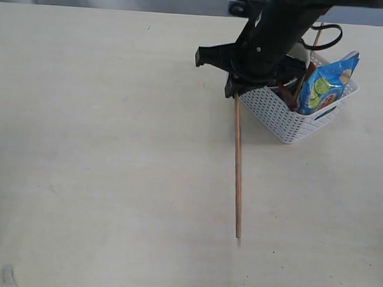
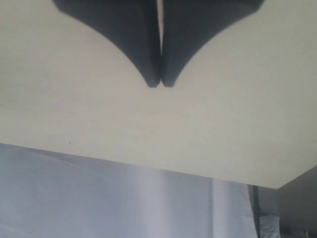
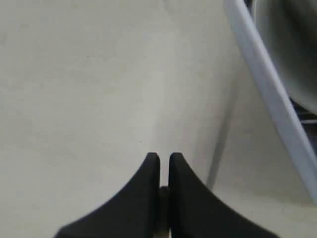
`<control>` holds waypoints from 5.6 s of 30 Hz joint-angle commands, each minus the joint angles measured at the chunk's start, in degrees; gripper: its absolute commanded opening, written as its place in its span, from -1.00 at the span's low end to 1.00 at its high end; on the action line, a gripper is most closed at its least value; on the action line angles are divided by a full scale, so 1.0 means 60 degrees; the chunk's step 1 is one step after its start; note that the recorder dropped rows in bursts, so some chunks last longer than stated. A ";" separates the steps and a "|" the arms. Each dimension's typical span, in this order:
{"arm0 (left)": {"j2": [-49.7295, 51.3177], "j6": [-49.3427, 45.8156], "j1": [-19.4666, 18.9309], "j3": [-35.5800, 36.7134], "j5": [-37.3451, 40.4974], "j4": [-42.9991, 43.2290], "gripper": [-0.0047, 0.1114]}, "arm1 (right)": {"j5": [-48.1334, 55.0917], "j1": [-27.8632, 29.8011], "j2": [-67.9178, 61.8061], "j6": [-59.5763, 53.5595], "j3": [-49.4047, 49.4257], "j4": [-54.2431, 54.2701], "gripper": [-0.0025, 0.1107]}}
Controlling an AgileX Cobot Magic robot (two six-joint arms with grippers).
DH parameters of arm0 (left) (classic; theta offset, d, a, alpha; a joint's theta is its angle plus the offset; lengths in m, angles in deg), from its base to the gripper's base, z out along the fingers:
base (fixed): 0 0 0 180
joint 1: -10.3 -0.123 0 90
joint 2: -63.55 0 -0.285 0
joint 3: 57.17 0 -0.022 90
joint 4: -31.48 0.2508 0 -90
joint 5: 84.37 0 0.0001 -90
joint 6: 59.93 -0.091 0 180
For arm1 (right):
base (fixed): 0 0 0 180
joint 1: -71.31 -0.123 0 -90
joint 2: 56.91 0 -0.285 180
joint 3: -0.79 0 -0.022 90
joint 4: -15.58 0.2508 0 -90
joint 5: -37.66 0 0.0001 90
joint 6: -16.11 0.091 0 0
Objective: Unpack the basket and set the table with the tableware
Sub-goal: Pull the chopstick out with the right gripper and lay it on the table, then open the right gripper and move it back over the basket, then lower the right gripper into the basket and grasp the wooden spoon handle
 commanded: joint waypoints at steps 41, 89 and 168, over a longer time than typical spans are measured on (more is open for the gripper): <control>-0.0032 -0.0002 -0.0029 0.0036 -0.0028 0.0038 -0.92 | -0.1201 0.0024 -0.0869 0.0714 0.0454 -0.1175 -0.96; -0.0032 -0.0002 -0.0029 0.0036 -0.0028 0.0038 -0.92 | -0.1352 0.0024 -0.0869 0.2234 0.0454 -0.1935 -0.18; -0.0032 -0.0021 -0.0029 0.0036 -0.0028 -0.0034 -0.92 | 0.3972 0.1894 -0.0892 -0.2710 -0.1992 -0.1084 -0.19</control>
